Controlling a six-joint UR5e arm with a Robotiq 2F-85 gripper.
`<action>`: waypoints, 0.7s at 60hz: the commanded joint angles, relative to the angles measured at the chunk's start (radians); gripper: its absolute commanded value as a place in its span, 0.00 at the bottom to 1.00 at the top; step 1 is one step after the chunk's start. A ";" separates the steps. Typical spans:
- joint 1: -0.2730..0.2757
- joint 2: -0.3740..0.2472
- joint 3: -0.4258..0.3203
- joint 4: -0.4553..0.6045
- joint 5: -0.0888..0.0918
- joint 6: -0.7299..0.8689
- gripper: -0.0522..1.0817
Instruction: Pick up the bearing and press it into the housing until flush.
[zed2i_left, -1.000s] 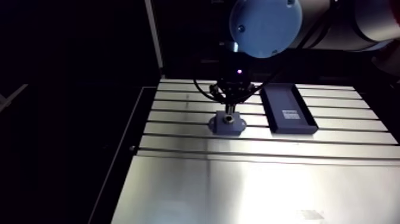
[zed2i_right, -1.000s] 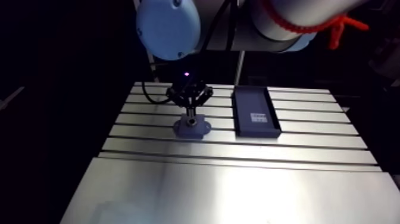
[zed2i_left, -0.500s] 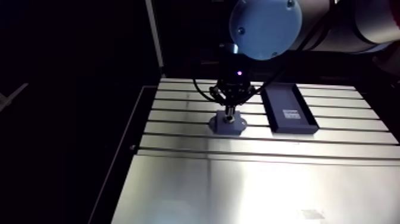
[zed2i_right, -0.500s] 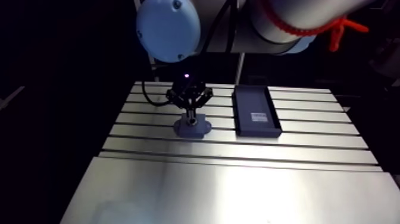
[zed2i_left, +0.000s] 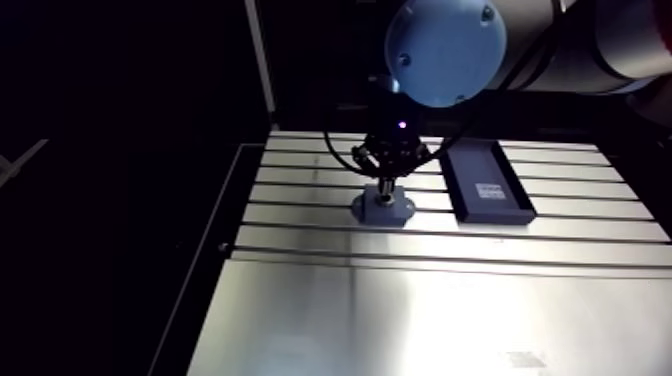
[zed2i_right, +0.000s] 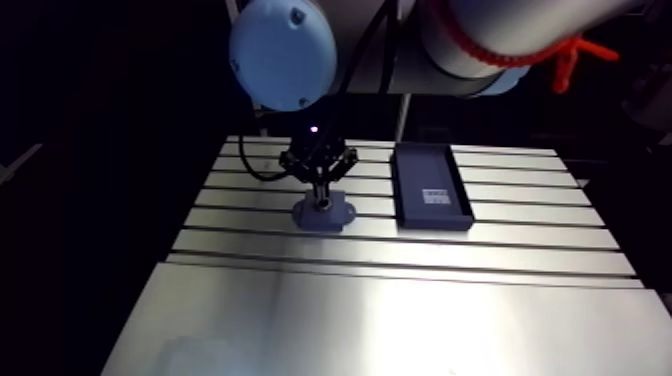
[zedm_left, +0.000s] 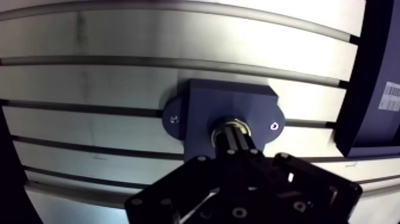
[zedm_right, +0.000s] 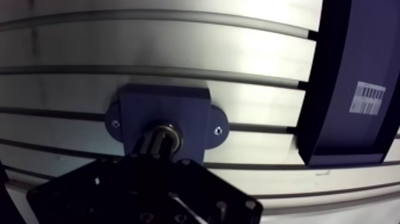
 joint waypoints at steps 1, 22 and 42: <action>0.000 0.002 0.003 -0.010 -0.002 -0.002 0.99; 0.000 0.004 0.003 -0.008 -0.001 -0.002 0.99; 0.000 0.002 0.006 -0.008 -0.001 -0.002 0.99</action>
